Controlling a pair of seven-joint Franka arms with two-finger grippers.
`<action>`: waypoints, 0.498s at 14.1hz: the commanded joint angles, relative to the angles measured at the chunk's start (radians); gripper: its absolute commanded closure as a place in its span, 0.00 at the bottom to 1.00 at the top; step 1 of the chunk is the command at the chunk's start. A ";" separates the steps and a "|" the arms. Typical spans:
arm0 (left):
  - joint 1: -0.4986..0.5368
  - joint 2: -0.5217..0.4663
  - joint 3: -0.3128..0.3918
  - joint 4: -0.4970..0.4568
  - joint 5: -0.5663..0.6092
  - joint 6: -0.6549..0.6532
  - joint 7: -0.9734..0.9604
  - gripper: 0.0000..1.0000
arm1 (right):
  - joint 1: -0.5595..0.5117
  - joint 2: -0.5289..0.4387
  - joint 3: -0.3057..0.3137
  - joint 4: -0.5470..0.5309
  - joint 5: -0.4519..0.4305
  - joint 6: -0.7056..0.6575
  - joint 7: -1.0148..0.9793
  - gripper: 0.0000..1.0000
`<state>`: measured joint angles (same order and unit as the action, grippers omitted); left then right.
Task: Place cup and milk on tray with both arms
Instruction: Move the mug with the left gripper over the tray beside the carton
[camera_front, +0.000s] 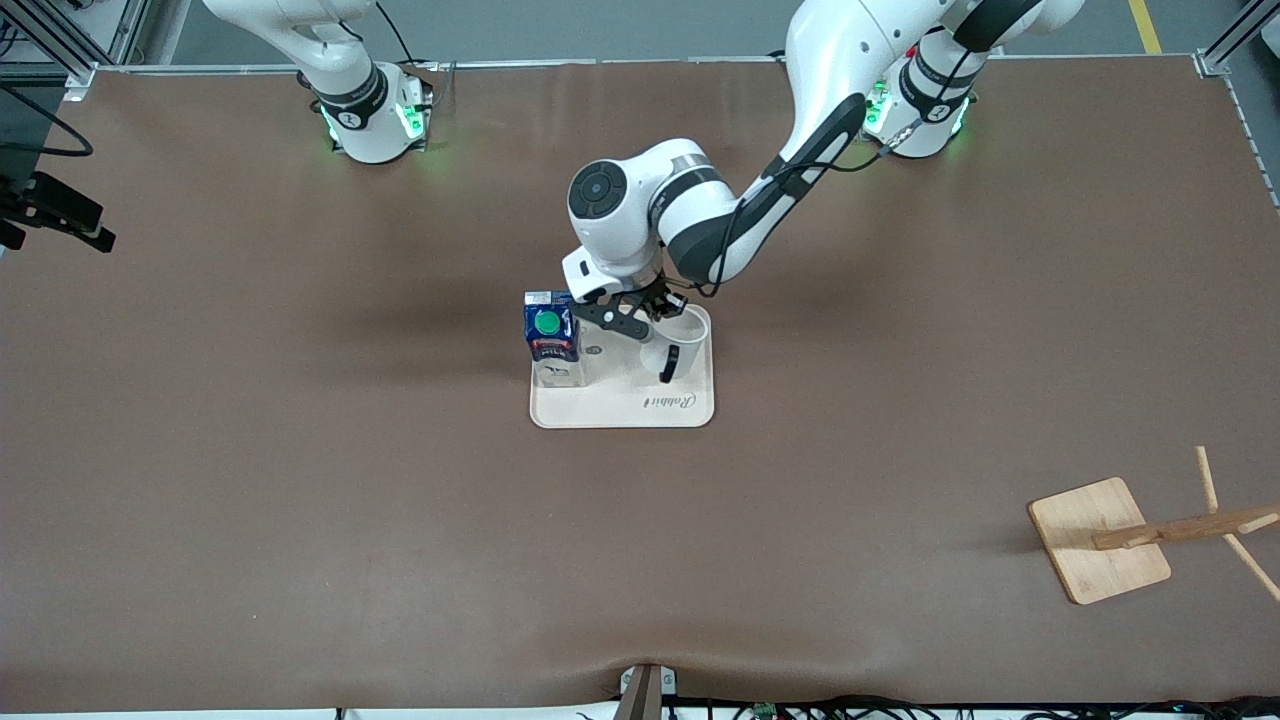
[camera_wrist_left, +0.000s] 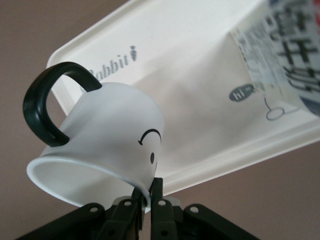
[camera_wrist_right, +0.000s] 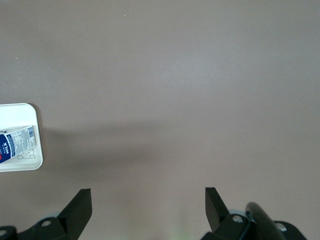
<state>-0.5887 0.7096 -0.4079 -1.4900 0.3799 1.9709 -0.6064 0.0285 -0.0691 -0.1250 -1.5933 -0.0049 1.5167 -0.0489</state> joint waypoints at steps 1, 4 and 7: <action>-0.005 0.008 0.011 0.034 0.020 -0.064 0.062 1.00 | -0.025 0.005 0.015 0.016 -0.011 -0.006 -0.012 0.00; -0.005 0.007 0.011 0.034 0.023 -0.079 0.063 0.95 | -0.022 0.005 0.015 0.016 -0.009 -0.006 -0.012 0.00; -0.006 0.005 0.009 0.042 0.010 -0.185 0.164 0.92 | -0.015 0.005 0.019 0.016 -0.006 -0.006 -0.011 0.00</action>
<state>-0.5860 0.7106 -0.4002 -1.4787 0.3805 1.8452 -0.5034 0.0252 -0.0691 -0.1225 -1.5933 -0.0049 1.5167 -0.0492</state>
